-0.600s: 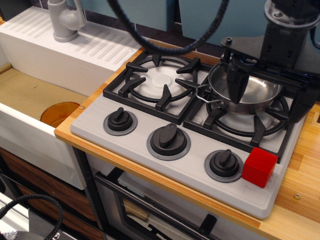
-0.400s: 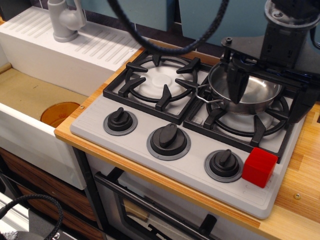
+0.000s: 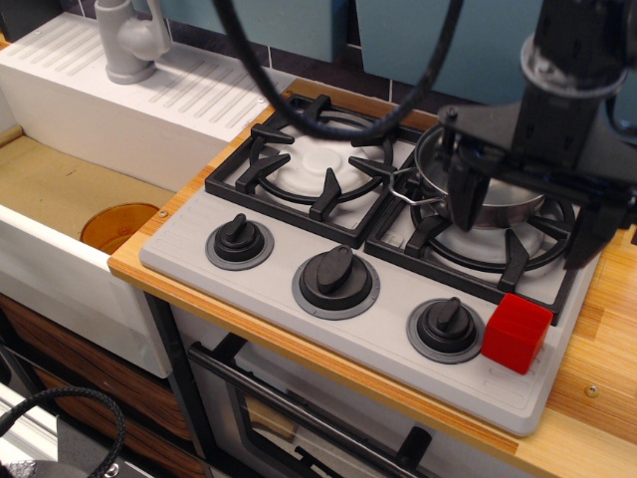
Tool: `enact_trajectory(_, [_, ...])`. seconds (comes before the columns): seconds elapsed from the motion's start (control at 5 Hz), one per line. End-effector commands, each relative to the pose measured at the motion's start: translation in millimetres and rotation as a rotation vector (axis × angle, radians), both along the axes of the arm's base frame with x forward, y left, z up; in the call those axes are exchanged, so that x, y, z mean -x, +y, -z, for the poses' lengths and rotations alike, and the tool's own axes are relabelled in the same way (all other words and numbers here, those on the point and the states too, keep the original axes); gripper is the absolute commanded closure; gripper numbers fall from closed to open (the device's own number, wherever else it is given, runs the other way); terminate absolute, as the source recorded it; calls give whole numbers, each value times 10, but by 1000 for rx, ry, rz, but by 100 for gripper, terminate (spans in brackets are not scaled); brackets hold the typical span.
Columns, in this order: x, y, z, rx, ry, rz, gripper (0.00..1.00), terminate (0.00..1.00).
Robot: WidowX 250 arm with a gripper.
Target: Put redcube in pan and put pan on stove
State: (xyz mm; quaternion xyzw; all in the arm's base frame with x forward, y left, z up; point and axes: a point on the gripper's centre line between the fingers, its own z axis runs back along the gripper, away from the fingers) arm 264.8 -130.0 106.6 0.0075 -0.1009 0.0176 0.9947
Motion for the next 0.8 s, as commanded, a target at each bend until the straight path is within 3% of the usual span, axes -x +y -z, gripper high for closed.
enact_trajectory(0.0, [-113, -117, 160, 9, -84, -3, 0, 0])
enact_trajectory(0.6, [-121, -203, 345, 11, -112, -12, 0, 0])
